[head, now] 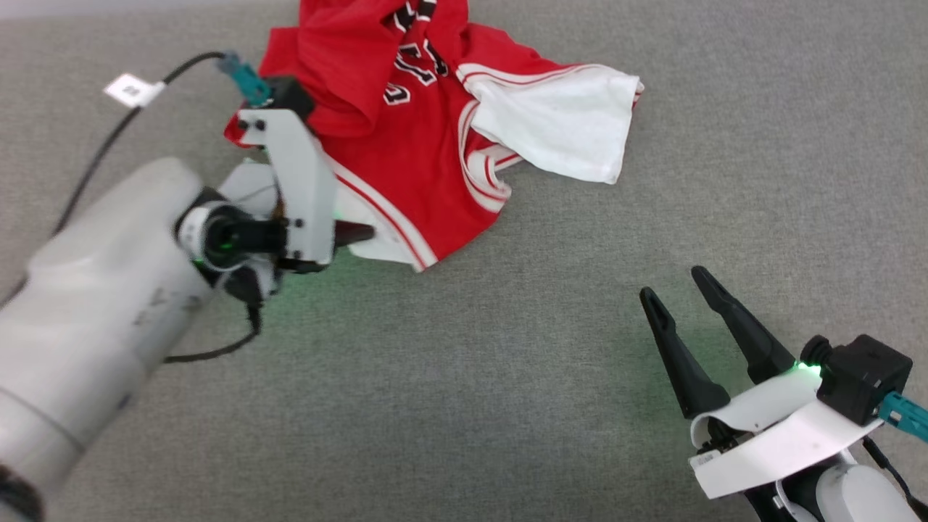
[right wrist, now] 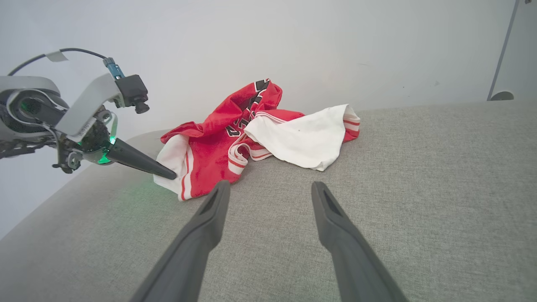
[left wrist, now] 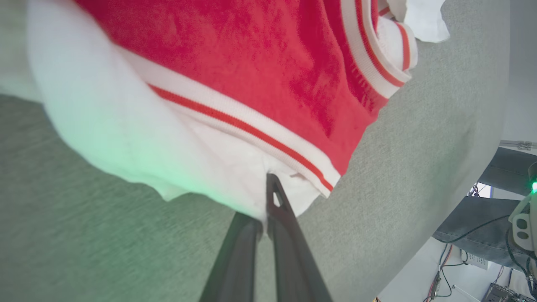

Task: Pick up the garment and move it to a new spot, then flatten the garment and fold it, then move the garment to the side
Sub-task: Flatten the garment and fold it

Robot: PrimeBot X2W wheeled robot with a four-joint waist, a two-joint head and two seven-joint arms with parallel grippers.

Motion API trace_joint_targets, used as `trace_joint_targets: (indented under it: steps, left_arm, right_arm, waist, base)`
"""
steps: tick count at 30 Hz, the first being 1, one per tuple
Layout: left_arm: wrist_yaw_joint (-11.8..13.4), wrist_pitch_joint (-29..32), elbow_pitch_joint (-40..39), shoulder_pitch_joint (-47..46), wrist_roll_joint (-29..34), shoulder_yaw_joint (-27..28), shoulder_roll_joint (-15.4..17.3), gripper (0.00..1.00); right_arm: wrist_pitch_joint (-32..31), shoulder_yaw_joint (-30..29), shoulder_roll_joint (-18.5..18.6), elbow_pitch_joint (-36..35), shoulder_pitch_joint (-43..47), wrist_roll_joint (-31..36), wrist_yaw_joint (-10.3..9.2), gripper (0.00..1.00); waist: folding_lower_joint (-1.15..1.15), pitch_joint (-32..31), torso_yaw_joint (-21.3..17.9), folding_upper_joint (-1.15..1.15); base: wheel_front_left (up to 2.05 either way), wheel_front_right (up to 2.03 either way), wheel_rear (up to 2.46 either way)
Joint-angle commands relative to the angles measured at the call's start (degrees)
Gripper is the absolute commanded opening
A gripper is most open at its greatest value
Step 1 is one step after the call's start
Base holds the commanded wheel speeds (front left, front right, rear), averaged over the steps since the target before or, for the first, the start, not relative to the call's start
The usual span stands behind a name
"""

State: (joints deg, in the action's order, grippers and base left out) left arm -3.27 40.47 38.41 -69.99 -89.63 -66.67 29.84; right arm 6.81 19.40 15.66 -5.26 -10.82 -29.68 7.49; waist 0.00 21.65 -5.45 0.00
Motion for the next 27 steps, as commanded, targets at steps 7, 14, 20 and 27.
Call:
trace_joint_targets:
  steps: [7, 14, 20, 27]
  left_arm:
    - [-0.8, 4.1, -7.9, 1.1, -0.4, 0.4, 12.1, 0.0]
    - [3.4, 4.9, -17.0, 2.9, 1.1, 0.3, 23.4, 0.0]
    - [5.3, 0.0, -15.9, 6.8, 1.9, -0.2, 23.3, 0.0]
    - [5.3, -8.2, -11.9, 9.9, 3.1, 0.6, 21.2, 1.0]
  right_arm:
    - [-0.3, -0.9, -0.3, 0.0, 2.5, 0.2, 0.0, 1.0]
    - [-1.2, -1.5, 0.1, -0.9, 3.3, 0.1, 0.0, 1.0]
    - [-2.1, -1.5, 0.8, -1.8, 3.3, 0.6, 0.0, 1.0]
    - [-5.2, -1.2, 3.0, -3.5, 2.5, 0.8, 0.0, 1.0]
  waist:
    - [0.0, -3.7, 2.4, 0.0]
    - [0.0, -4.7, 3.1, 0.0]
    - [0.0, -4.8, 3.0, 0.0]
    - [0.0, -5.4, 3.7, 0.0]
  base:
    - [0.0, 0.0, 0.0]
    - [0.0, 0.0, 0.0]
    - [0.0, 0.0, 0.0]
    - [0.0, 0.0, 0.0]
